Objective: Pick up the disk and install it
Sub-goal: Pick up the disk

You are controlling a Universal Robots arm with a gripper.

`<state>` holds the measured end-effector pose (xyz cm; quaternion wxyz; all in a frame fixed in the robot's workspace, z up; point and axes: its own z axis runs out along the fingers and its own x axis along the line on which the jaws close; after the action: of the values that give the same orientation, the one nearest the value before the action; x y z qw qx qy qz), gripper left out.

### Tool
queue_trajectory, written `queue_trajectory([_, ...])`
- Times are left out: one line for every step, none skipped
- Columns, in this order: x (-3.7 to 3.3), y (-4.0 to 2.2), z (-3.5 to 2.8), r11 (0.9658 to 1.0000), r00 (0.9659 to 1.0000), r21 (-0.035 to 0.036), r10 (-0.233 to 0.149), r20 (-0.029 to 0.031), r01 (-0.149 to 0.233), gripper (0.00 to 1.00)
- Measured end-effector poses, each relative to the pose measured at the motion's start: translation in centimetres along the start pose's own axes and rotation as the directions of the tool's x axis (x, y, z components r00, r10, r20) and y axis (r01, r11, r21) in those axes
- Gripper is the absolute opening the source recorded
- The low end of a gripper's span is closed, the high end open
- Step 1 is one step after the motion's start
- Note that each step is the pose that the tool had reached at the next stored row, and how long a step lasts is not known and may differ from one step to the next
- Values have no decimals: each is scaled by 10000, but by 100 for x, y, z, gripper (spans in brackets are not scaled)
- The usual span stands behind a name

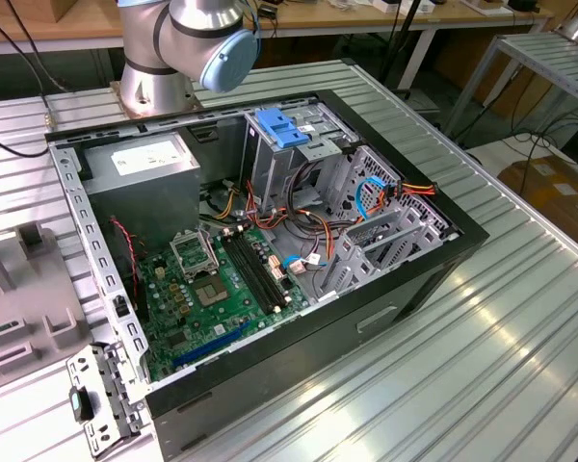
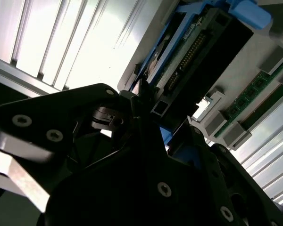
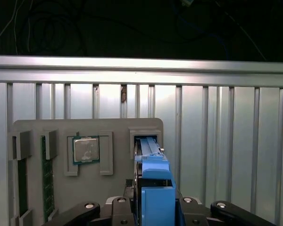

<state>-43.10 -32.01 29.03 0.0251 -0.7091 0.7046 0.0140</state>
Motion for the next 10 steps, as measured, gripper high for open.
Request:
queue_trajectory([0, 0, 0, 10000, 10000, 1, 0, 0, 0, 37])
queue_trajectory([0, 0, -3, 10000, 10000, 4, 0, 2, 0, 37])
queue_trajectory([-1, -1, -17, 10000, 10000, 1, 0, 1, 0, 37])
queue_trajectory([-2, -1, -33, 10000, 10000, 2, 0, 1, 0, 37])
queue_trajectory([-3, -1, -53, 10000, 10000, 0, 0, 0, 0, 37])
queue_trajectory([-3, -1, -58, 10000, 10000, 1, 0, 1, 0, 37])
queue_trajectory([-4, -1, -65, 10000, 10000, 0, 0, 0, 0, 37])
queue_trajectory([-4, -1, -77, 10000, 10000, 0, 0, 0, 0, 37])
queue_trajectory([-6, -2, -97, 10000, 10000, 1, 0, 1, 0, 37])
queue_trajectory([-6, -2, -114, 10000, 10000, 1, 0, 0, 0, 37])
